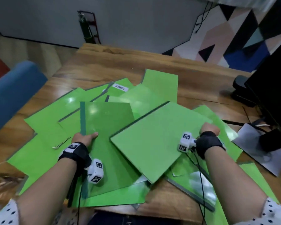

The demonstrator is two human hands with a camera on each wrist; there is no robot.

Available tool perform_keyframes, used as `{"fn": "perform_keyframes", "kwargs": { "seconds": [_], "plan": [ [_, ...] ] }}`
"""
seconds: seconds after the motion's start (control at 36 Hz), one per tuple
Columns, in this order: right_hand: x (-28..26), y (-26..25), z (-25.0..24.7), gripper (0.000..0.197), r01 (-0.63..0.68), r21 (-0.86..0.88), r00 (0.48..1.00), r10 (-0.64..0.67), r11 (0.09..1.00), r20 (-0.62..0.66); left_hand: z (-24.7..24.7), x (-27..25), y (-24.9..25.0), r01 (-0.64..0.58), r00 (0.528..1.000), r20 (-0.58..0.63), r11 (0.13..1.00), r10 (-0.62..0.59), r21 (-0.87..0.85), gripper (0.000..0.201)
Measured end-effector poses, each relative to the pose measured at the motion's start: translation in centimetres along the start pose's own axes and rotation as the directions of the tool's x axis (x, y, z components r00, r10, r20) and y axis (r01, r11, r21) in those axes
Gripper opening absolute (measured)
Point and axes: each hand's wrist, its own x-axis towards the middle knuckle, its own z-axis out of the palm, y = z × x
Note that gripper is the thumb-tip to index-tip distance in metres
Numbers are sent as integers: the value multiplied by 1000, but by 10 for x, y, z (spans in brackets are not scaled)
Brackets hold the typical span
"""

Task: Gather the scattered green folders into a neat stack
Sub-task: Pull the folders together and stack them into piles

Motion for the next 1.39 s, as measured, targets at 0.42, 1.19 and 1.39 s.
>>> {"fn": "perform_keyframes", "kwargs": {
  "seconds": [0.42,1.19,1.39],
  "plan": [
    [-43,40,23,86,51,-398,865,158,916,476,15,2,-17,38,999,-17,987,-41,-157,62],
    [-35,-77,40,30,467,-774,882,-159,427,444,-76,39,9,-109,968,-248,957,40,-270,59],
    [-54,-53,64,32,485,-795,870,-113,364,479,-116,58,37,-176,965,-231,957,123,-229,59]
  ]
}}
